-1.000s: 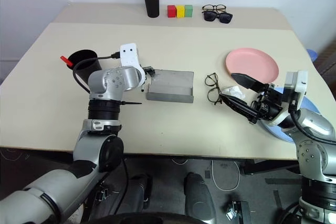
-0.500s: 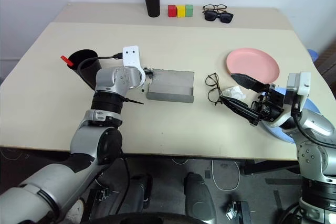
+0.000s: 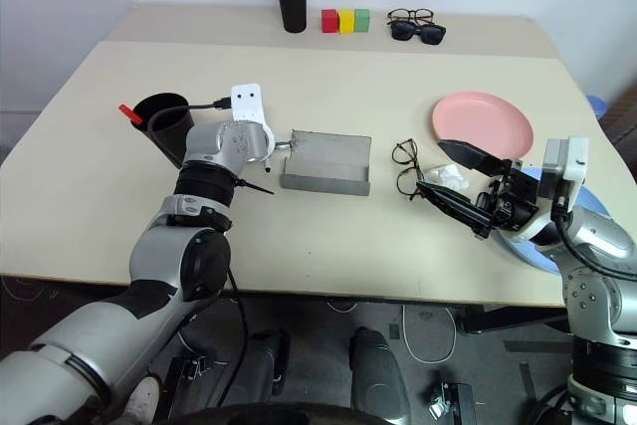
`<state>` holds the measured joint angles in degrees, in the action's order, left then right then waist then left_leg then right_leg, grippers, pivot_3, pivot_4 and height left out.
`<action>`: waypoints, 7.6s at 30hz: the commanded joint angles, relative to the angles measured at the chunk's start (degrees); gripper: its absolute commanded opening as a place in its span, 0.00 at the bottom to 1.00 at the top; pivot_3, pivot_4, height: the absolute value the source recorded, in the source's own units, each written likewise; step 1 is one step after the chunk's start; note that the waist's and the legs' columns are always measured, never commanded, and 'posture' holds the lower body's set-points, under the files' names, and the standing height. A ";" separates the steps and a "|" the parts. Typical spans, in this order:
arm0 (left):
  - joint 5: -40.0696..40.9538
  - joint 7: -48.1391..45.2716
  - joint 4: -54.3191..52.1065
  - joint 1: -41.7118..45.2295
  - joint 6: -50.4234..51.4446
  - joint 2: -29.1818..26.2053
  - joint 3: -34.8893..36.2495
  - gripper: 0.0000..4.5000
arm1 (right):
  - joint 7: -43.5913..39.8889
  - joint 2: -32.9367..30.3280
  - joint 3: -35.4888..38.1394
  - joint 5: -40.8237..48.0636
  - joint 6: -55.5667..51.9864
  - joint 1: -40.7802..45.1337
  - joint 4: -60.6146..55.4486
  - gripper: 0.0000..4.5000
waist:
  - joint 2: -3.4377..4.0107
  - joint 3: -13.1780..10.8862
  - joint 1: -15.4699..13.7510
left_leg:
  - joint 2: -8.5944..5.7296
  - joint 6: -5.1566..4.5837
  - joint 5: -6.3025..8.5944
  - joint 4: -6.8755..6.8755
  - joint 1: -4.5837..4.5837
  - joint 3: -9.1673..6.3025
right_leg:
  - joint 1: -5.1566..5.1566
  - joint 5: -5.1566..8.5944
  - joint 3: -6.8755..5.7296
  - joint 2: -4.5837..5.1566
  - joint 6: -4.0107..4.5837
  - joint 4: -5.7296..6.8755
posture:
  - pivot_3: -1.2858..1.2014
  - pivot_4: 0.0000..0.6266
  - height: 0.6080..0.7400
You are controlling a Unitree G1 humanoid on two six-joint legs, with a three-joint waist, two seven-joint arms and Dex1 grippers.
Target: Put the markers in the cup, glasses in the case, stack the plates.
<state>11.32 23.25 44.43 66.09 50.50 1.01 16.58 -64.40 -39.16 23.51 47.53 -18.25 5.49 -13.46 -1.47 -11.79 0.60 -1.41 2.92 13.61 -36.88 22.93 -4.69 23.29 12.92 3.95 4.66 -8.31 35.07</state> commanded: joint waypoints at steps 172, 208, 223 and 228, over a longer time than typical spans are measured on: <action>10.49 -91.11 -58.93 -33.50 -22.07 -32.26 -26.62 0.88 | 6.02 0.15 -23.42 -24.66 -10.38 30.09 35.56 0.85 | 0.45 0.11 0.59 | 0.09 -0.20 0.08 -0.25 0.25 0.00 | 0.22 -0.13 -0.03 -0.02 0.29 0.13 | 0.52 0.24 1.00; 13.04 -83.96 -67.94 -40.53 -18.37 -38.26 -24.17 0.88 | 1.38 -0.12 -26.80 -32.16 -14.47 39.07 45.83 0.85 | 0.48 0.09 2.10 | 0.12 -0.20 0.07 -0.23 0.21 0.01 | 0.25 -0.13 -0.03 -0.06 0.29 0.20 | 0.52 0.24 1.00; 16.74 -77.43 -75.36 -46.36 -13.03 -41.34 -20.19 0.89 | -0.27 5.11 -27.14 -37.36 -5.59 48.36 62.04 0.01 | 0.49 0.09 1.97 | 0.11 -0.20 0.07 -0.20 0.22 0.01 | 0.26 -0.13 -0.03 -0.06 0.29 0.19 | 0.52 0.24 1.00; 16.57 -76.80 -75.24 -46.66 -13.46 -41.50 -20.61 0.89 | -1.22 5.32 -27.58 -38.59 -4.87 47.93 62.54 0.01 | 0.49 0.09 2.03 | 0.12 -0.20 0.07 -0.19 0.20 0.01 | 0.26 -0.13 -0.03 -0.06 0.29 0.20 | 0.52 0.24 1.00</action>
<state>27.01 -53.82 -28.64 19.81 37.38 -39.94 -5.24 -65.08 -33.92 -4.05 9.58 -23.51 52.37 48.77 -0.98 -11.70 2.63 -1.29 2.72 13.68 -37.06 23.13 -4.68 23.55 12.79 3.92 4.60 -8.03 35.27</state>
